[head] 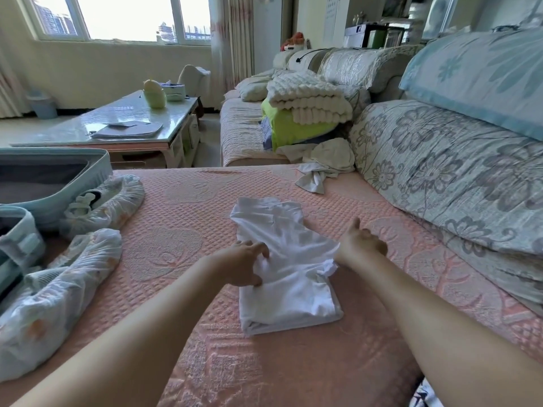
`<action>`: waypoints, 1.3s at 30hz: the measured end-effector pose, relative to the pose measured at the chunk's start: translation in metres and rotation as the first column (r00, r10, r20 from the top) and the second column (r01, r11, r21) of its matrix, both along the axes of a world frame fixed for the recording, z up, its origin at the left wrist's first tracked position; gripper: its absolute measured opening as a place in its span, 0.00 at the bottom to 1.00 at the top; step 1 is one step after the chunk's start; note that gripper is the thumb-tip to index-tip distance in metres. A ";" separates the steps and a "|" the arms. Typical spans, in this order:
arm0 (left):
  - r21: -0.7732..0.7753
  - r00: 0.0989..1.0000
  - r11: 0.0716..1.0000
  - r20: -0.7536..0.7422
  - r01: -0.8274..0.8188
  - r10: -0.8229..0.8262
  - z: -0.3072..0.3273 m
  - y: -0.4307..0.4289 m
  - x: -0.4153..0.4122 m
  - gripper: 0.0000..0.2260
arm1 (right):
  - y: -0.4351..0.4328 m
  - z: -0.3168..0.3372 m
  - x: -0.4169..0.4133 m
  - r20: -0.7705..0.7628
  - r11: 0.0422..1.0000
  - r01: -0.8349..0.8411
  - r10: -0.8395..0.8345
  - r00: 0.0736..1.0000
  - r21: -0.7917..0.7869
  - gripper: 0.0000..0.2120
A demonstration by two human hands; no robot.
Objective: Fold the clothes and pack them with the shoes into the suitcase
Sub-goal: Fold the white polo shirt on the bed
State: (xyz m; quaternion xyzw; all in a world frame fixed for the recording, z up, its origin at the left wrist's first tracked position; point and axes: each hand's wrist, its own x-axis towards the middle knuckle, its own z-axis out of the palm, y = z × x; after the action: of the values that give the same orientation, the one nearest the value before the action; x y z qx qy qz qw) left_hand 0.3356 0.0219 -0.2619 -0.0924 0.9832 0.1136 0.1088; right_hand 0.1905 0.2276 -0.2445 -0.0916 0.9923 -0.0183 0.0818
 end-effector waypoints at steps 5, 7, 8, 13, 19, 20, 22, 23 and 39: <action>0.004 0.995 1.000 -0.098 -0.018 0.018 0.002 -0.013 -0.014 0.10 | -0.022 -0.003 0.000 -0.259 0.839 -0.528 0.485 0.836 -0.133 0.30; -0.076 0.972 0.995 -0.230 -0.067 0.048 0.000 -0.021 -0.023 0.09 | -0.044 -0.001 0.001 -0.179 0.783 -0.605 0.581 0.794 -0.146 0.27; -0.113 0.955 0.989 -0.291 -0.098 0.061 -0.002 -0.027 -0.027 0.10 | -0.056 -0.003 -0.001 -0.139 0.781 -0.606 0.590 0.795 -0.153 0.26; -0.110 0.883 0.971 -0.446 -0.214 0.144 -0.008 -0.065 -0.049 0.15 | -0.106 -0.018 -0.026 -0.110 0.787 -0.577 0.568 0.816 -0.219 0.21; 0.016 0.895 0.974 -0.391 -0.226 0.214 -0.017 -0.103 -0.079 0.21 | -0.142 -0.043 -0.039 -0.283 0.775 -0.629 0.593 0.754 -0.052 0.18; 0.029 0.894 0.978 -0.400 -0.208 0.202 -0.021 -0.107 -0.082 0.17 | -0.143 -0.045 -0.041 -0.336 0.774 -0.628 0.571 0.749 -0.082 0.15; -0.004 0.904 0.985 -0.399 -0.171 0.155 -0.028 -0.111 -0.089 0.13 | -0.142 -0.048 -0.049 -0.404 0.768 -0.619 0.519 0.753 -0.167 0.11; -0.035 0.912 0.987 -0.387 -0.160 0.134 -0.028 -0.113 -0.092 0.13 | -0.140 -0.049 -0.053 -0.422 0.768 -0.613 0.502 0.755 -0.183 0.10; -0.275 0.875 0.958 -0.481 -0.083 -0.062 -0.041 -0.042 -0.105 0.15 | -0.113 -0.032 -0.044 -0.411 0.692 -0.722 0.656 0.633 -0.005 0.11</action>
State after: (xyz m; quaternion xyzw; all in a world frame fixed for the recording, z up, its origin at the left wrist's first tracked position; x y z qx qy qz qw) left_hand 0.2305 -0.0204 -0.3030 -0.0810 0.9844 -0.0103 -0.1559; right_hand 0.1463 0.1145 -0.2770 -0.4728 0.8717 -0.0516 -0.1184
